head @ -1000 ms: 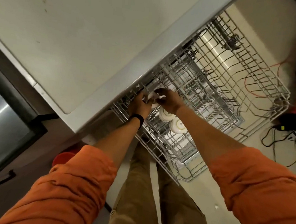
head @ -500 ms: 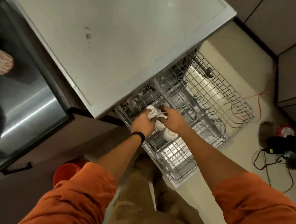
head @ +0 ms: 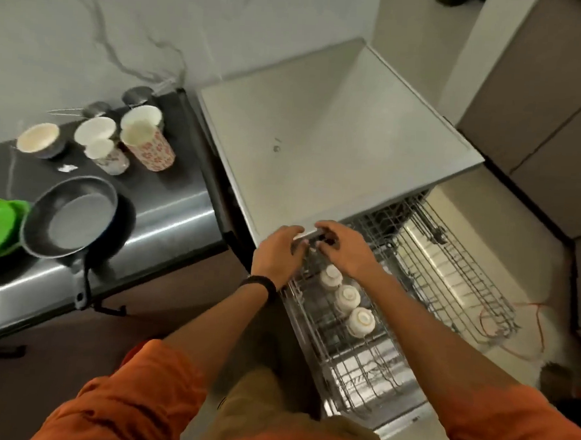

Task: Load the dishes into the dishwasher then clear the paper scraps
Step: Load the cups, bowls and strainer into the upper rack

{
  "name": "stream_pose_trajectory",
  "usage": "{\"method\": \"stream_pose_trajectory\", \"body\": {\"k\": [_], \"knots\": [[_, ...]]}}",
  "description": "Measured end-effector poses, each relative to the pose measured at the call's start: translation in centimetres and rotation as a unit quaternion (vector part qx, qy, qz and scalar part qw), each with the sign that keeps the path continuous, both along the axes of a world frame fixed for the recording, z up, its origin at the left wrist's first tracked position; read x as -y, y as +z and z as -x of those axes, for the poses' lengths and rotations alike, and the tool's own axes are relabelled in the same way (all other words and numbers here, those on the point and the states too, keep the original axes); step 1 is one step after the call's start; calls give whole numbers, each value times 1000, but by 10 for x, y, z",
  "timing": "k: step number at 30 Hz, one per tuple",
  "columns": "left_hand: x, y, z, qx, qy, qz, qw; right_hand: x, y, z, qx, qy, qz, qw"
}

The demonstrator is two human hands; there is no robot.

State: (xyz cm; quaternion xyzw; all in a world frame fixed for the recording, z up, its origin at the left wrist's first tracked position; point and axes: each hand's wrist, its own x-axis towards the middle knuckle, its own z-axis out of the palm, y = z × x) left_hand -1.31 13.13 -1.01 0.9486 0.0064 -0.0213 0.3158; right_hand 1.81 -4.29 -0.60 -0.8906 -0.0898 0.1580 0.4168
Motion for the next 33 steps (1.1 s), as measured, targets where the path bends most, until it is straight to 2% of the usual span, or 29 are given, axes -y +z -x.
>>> {"method": "stream_pose_trajectory", "body": {"k": [8, 15, 24, 28, 33], "knots": [[-104, 34, -22, 62, 87, -9, 994, -106, 35, -37, 55, 64, -27, 996], [-233, 49, -53, 89, 138, -26, 986, -237, 54, -77, 76, 128, -22, 989], [-373, 60, -102, 107, 219, -36, 969, -381, 65, -116, 35, 169, -56, 983], [-408, 59, -133, 81, 236, -56, 967, -412, 61, -129, 22, 184, -55, 981], [-427, 43, -162, 13, 206, -87, 974, -410, 51, -135, -2, 173, -35, 984]]}}
